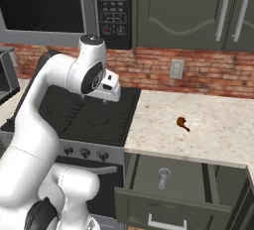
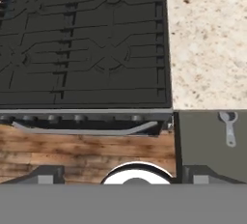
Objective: Pick the measuring cup from the drawer and place it on the counter.
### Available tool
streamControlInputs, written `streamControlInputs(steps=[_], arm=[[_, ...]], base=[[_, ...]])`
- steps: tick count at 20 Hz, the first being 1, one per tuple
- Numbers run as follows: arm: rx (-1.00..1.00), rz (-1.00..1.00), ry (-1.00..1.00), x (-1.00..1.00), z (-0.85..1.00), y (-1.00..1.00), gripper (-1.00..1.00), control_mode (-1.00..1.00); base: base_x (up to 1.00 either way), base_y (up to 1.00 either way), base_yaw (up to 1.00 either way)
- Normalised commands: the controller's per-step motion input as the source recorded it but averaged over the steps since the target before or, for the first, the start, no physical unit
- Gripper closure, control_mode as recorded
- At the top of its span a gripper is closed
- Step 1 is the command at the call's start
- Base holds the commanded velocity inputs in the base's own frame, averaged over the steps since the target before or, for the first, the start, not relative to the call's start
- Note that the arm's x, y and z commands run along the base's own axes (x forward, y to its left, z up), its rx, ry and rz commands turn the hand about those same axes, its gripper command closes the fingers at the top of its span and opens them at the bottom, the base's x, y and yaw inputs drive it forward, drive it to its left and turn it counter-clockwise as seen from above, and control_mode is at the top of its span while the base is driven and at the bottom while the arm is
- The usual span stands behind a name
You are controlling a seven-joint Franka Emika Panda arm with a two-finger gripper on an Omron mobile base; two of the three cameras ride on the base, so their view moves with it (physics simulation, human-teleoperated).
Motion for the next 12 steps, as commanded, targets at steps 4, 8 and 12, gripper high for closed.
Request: streamControlInputs(steps=[4,8,12], arm=[[0.24,-0.09,-0.06,-0.79,-0.11,-1.00,-1.00,-1.00],[0.22,-0.13,-0.01,-0.82,-0.19,-1.00,-1.00,-1.00],[0.16,-0.12,0.01,-0.56,-0.23,-1.00,-1.00,-1.00]], base=[[0.00,0.00,0.00],[0.00,0.00,0.00],[0.00,0.00,0.00]])
